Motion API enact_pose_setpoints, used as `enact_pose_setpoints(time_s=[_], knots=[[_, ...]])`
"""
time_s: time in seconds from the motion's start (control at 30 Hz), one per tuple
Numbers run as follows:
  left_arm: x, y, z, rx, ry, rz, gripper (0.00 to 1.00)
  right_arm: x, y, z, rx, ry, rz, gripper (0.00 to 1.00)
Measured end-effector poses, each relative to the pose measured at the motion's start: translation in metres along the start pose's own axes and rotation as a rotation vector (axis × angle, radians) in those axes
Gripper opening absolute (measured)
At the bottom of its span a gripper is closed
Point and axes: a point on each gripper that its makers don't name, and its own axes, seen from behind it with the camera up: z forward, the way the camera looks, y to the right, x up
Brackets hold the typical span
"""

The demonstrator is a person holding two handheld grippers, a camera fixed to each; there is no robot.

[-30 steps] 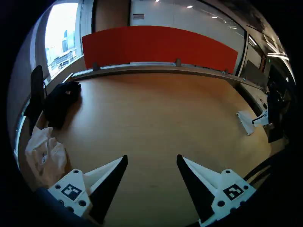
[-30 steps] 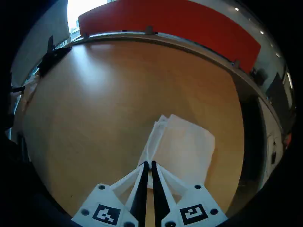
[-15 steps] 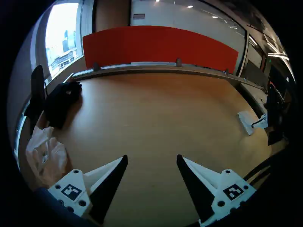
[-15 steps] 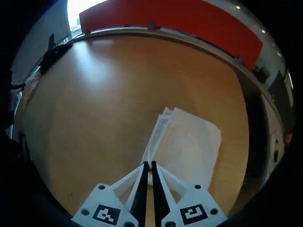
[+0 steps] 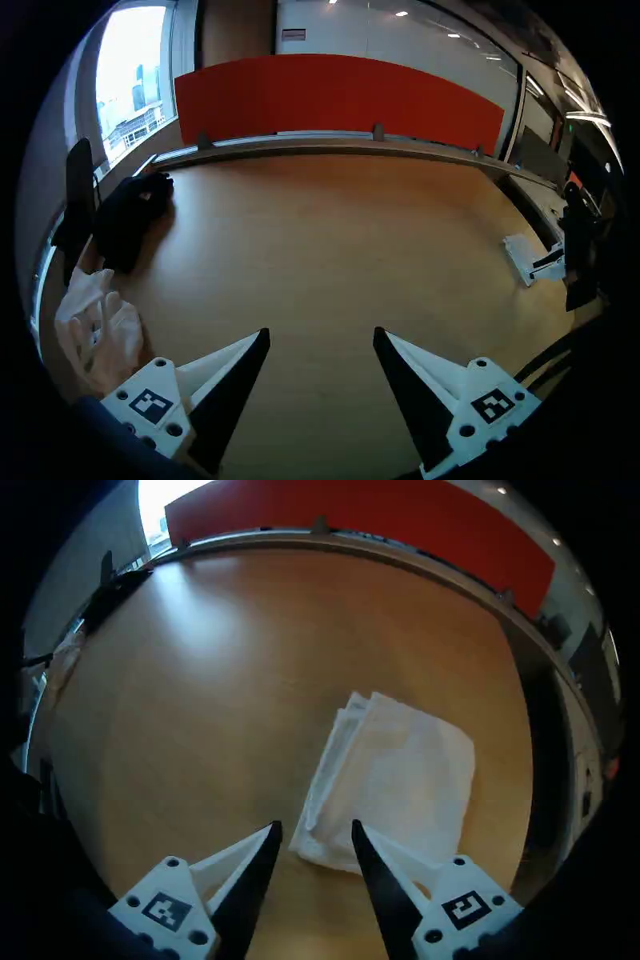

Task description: Fold towel

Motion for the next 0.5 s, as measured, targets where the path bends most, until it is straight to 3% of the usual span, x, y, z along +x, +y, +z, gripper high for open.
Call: enact_pose_setpoints(time_s=[0.17, 0.5], knots=[[0.000, 0.000, 0.001, -0.002, 0.001, -0.003, 0.96, 0.007, 0.003, -0.002, -0.009, 0.021, 0.028, 0.99], [0.002, -0.003, 0.003, -0.002, 0.007, -0.007, 0.96, 0.015, 0.003, -0.006, -0.020, 0.040, 0.042, 1.00]])
